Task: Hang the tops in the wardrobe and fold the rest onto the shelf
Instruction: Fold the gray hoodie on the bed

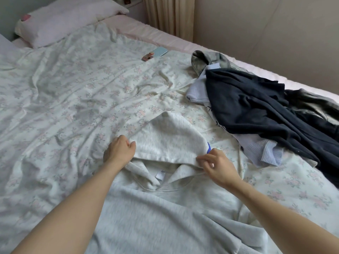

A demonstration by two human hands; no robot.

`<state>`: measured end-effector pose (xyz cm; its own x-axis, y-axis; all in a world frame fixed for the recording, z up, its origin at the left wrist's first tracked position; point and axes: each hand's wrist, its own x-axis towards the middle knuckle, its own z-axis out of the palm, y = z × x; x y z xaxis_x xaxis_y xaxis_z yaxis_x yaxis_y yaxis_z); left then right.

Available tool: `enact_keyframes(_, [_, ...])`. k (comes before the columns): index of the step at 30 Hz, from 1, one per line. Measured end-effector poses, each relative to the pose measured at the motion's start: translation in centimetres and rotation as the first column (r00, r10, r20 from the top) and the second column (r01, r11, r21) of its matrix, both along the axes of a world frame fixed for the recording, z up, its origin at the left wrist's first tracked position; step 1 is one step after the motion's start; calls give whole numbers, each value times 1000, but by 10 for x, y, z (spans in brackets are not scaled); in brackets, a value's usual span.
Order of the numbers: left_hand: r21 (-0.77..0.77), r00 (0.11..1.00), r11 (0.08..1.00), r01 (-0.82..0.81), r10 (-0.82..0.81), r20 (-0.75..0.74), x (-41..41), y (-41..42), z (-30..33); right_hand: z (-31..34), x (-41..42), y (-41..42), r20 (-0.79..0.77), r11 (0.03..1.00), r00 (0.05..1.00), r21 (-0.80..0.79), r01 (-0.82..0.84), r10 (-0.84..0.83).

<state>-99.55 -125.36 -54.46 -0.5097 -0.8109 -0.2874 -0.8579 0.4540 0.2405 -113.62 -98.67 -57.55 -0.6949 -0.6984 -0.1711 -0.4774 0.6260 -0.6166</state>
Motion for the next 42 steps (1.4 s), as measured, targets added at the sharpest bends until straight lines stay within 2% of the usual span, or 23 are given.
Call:
enact_keyframes(3, [-29, 1000, 1000, -2, 2, -10, -13, 1, -11, 0, -6, -15, 54, 961, 964, -80, 265, -261])
enact_keyframes(6, [59, 999, 998, -13, 11, 30, -18, -3, -20, -3, -15, -34, 144, 949, 944, -69, 307, -295])
enact_keyframes(8, [76, 990, 997, 8, -18, 138, -20, -7, -24, -2, -21, -47, 203, 940, 928, -71, 332, -313])
enact_keyframes(11, [98, 973, 995, 16, -39, 229, -30, -10, -22, 2, -30, -69, 177, 960, 949, -58, 273, -259])
enact_keyframes(13, [138, 970, 990, 4, -37, 242, -36, -12, -17, 4, -37, -80, 185, 977, 959, 38, 210, -214])
enact_keyframes(16, [146, 975, 988, 51, -81, 208, -35, -15, -11, 6, -47, -83, 217, 953, 957, 275, 128, -191])
enact_keyframes(18, [147, 985, 987, 71, -92, 145, -27, -16, -9, 7, -47, -79, 207, 951, 961, 288, 116, -181])
enact_keyframes(19, [147, 991, 987, 67, -83, 103, -23, -17, -9, 8, -44, -76, 166, 961, 973, 251, 115, -160])
enact_keyframes(21, [122, 1000, 992, 21, -24, 19, -11, -18, -6, 13, -31, -72, -22, 987, 997, 140, 77, -75])
enact_keyframes(23, [32, 1000, 999, 0, 1, -11, -5, -16, 0, 20, -14, -68, -232, 1000, 973, 6, -13, 14])
enact_keyframes(25, [-50, 997, 997, -52, 49, -63, 2, -10, 12, 34, 1, -66, -369, 981, 926, -131, -140, 83])
enact_keyframes(26, [-20, 981, 991, -129, 125, -146, 4, -6, 20, 41, 7, -64, -430, 959, 897, -196, -203, 102])
enact_keyframes(27, [93, 935, 969, -229, 246, -255, 8, -2, 29, 48, 16, -62, -489, 932, 864, -247, -267, 118])
enact_keyframes(28, [314, 841, 896, -314, 416, -347, 13, 1, 39, 55, 23, -59, -551, 901, 823, -276, -335, 137])
enact_keyframes(29, [593, 707, 735, -327, 607, -363, 19, 4, 49, 61, 31, -57, -606, 869, 776, -275, -412, 176])
enact_keyframes(30, [813, 593, 512, -278, 757, -274, 29, 6, 61, 66, 39, -55, -656, 833, 721, -257, -490, 222])
enact_keyframes(31, [923, 546, 318, -217, 823, -155, 37, 6, 70, 69, 45, -52, -698, 796, 661, -220, -564, 275])
enact_keyframes(32, [964, 534, 195, -178, 842, -72, 45, 5, 79, 71, 51, -50, -722, 757, 605, -173, -629, 337])
enact_keyframes(34, [980, 572, 120, -162, 821, -6, 58, 5, 93, 74, 63, -46, -772, 687, 471, -61, -724, 428])
enact_keyframes(36, [972, 665, 152, -180, 747, 6, 74, 16, 105, 78, 85, -39, -799, 618, 358, 21, -786, 483])
enact_keyframes(38, [937, 741, 264, -229, 671, -8, 87, 35, 107, 81, 104, -28, -785, 569, 333, 31, -821, 522])
enact_keyframes(40, [870, 709, 391, -300, 701, -70, 102, 53, 99, 85, 116, -17, -762, 571, 362, 13, -821, 537])
enact_keyframes(42, [854, 619, 406, -325, 774, -133, 124, 71, 92, 88, 123, -1, -735, 614, 401, 27, -789, 546])
